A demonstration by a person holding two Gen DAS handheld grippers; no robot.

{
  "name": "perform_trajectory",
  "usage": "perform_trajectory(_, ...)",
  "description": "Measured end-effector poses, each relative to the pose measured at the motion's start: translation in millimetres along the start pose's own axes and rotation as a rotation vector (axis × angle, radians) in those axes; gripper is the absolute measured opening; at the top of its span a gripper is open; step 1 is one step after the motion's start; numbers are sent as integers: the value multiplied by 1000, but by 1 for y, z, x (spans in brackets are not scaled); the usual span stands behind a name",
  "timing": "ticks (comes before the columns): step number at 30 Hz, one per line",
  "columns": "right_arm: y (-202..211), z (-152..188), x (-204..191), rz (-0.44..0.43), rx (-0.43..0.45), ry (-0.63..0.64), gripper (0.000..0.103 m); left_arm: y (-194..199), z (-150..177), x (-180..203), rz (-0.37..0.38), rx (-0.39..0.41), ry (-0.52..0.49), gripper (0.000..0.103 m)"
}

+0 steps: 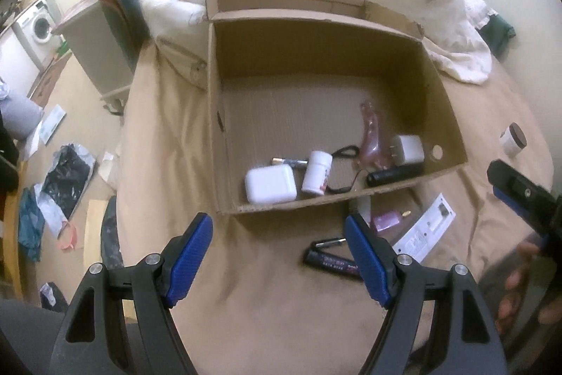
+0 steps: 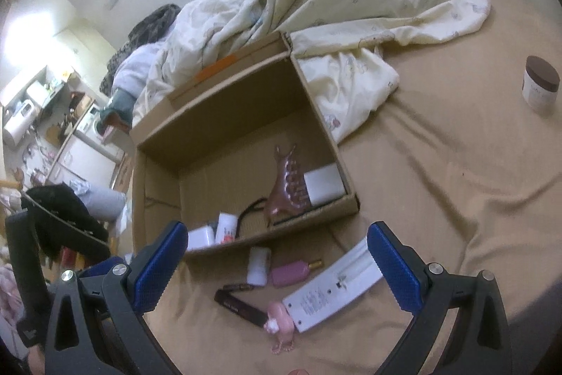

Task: Organize rigid objects
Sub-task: 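Lift both tools out of the box toward the remaining items, then grasp the white battery charger with the right tool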

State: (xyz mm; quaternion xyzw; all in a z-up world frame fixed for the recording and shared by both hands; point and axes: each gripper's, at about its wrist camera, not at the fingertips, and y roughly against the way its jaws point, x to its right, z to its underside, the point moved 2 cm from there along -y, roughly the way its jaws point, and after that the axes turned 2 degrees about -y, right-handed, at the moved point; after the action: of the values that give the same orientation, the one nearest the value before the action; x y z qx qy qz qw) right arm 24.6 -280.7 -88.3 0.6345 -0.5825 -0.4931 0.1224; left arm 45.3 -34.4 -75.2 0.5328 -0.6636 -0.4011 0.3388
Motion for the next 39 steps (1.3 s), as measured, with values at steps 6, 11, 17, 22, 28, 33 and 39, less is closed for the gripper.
perform_trajectory(6,-8,10,5,32,-88,41,103,-6,1,-6,-10,-27,22,75)
perform_trajectory(11,-10,13,24,83,-130,3,103,-11,0,-7,17,-56,52,75)
perform_trajectory(17,-40,26,43,142,-319,-59,103,-10,-2,-4,33,-53,50,76)
perform_trajectory(22,-65,23,39,262,-413,60,103,-11,-1,-8,44,-65,69,75)
perform_trajectory(28,-94,13,47,289,-559,132,103,-10,-4,-9,54,-65,81,75)
perform_trajectory(33,-102,4,50,389,-567,237,103,-12,-5,-9,66,-72,85,75)
perform_trajectory(39,-103,20,32,292,-659,312,103,-14,-6,-8,75,-81,89,75)
